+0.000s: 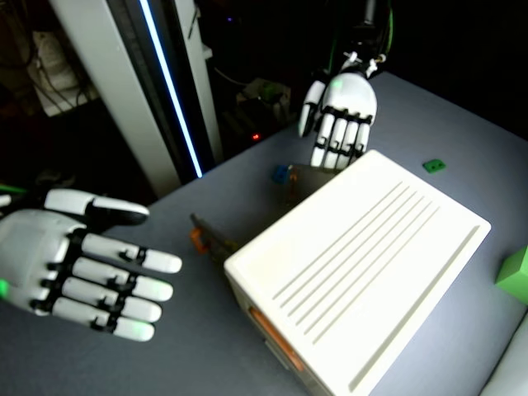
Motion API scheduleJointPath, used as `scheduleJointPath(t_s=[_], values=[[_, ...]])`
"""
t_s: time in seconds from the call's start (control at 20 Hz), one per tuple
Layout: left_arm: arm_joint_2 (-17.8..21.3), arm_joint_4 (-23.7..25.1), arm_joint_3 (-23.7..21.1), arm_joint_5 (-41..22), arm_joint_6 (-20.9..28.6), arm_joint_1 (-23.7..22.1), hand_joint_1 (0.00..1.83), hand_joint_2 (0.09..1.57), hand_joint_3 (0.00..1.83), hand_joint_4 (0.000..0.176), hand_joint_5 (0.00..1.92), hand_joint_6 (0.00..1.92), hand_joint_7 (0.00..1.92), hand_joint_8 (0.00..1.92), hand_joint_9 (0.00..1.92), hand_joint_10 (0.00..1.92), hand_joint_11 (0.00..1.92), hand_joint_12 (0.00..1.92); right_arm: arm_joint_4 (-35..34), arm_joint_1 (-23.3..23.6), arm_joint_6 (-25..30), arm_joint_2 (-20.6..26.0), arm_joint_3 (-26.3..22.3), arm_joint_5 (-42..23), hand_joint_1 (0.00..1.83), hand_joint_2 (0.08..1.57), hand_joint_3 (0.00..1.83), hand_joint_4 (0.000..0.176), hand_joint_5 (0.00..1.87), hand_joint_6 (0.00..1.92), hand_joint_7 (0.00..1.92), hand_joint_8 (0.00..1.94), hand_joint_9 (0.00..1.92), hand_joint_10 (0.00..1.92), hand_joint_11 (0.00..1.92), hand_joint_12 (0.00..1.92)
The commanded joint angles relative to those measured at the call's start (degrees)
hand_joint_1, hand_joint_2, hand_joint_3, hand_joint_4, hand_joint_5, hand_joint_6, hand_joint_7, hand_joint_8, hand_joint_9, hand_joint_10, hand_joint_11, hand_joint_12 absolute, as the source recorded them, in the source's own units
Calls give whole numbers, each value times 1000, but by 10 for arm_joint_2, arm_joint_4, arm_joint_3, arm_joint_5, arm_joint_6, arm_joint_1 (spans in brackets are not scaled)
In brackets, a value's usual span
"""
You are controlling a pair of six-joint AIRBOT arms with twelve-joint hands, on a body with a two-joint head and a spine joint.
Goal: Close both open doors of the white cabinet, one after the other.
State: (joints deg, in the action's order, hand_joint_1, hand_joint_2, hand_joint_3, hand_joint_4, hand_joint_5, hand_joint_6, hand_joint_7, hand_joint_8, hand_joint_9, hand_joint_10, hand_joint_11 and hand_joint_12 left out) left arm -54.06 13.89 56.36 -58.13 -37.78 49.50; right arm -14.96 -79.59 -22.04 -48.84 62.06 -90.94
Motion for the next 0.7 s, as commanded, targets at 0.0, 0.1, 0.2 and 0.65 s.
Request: scheduleJointPath(t_s=[0.0,0.1,0.2,0.65], values=[[-2,-10,1,-60,1,-7,0,1571,147,0,192,2,157,2,150,1,0,331,-14,2,4,1,2,-68,85,1393,0,20,72,3,45,3,31,3,89,8],[-6,-10,4,-58,1,-10,0,1571,186,0,202,2,167,2,161,2,0,392,-14,2,4,1,2,-68,84,1395,0,14,74,3,41,1,29,2,101,11],[-9,-10,7,-55,1,-13,0,1571,227,0,225,4,188,4,184,5,0,467,-14,2,4,1,2,-68,82,1393,0,0,80,5,40,1,26,1,97,8],[-17,-14,11,-56,-3,-22,0,1571,219,0,185,0,139,1,139,3,0,347,-14,1,5,0,1,-68,132,1403,0,0,83,2,45,1,18,1,86,1]])
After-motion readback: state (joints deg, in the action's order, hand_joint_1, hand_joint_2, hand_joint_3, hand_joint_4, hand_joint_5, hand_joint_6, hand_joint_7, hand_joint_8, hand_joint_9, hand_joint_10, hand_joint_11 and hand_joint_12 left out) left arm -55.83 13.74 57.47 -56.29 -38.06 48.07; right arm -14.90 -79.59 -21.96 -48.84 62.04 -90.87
